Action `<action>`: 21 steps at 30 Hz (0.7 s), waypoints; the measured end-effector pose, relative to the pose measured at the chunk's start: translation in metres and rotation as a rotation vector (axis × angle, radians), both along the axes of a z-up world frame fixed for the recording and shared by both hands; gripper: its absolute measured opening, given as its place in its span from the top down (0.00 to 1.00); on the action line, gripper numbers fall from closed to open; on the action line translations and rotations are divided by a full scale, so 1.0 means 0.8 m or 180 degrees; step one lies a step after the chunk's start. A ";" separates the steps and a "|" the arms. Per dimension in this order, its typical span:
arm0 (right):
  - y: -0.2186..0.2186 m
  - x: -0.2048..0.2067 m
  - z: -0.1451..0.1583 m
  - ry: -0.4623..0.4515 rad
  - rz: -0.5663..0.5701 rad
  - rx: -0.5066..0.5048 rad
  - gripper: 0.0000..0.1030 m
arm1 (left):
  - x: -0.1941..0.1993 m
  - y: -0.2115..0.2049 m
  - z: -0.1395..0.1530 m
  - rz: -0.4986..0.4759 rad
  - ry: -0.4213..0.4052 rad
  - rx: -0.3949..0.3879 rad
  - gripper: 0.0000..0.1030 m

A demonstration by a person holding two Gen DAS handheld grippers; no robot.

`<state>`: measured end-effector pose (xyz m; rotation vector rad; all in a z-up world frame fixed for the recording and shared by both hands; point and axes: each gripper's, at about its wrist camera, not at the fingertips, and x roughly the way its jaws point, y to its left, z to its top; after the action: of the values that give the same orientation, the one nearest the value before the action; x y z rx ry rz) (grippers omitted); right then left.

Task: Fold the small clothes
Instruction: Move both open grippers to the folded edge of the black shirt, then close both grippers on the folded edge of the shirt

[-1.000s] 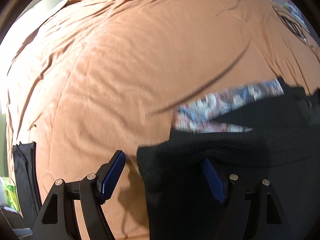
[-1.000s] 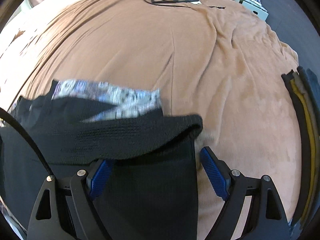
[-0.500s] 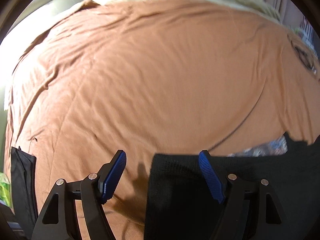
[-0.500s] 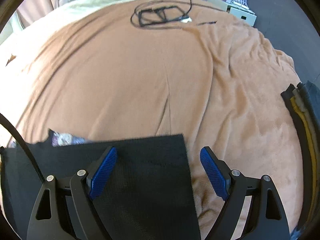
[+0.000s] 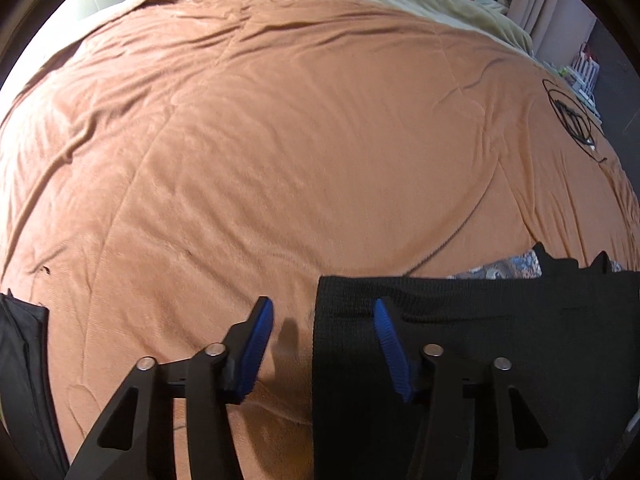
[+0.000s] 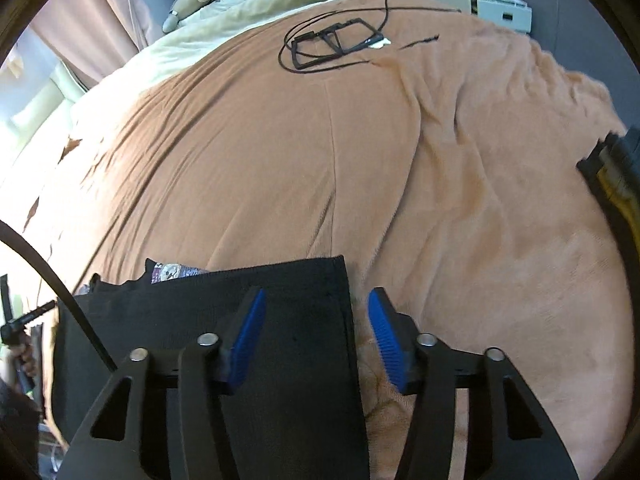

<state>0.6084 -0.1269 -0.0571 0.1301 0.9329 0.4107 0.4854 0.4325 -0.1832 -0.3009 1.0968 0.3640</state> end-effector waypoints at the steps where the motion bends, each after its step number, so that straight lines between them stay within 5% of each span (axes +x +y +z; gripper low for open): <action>1: -0.004 0.002 -0.003 0.0019 0.0009 0.0033 0.58 | 0.000 0.001 -0.003 0.0005 0.0011 -0.0009 0.53; 9: -0.003 0.032 -0.025 0.0137 0.0128 0.0176 0.69 | 0.002 0.005 -0.028 0.0045 0.0025 -0.0110 0.85; 14: -0.002 0.042 -0.025 0.0042 0.0135 0.0168 0.96 | 0.005 -0.002 -0.023 -0.0032 0.0011 0.0091 0.93; 21: -0.001 0.012 -0.001 -0.0222 0.0078 0.0080 0.98 | -0.006 0.005 0.016 0.0071 -0.0216 0.0205 0.94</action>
<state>0.6183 -0.1277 -0.0581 0.1266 0.8614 0.4469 0.4807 0.4366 -0.1708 -0.2667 1.0137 0.4053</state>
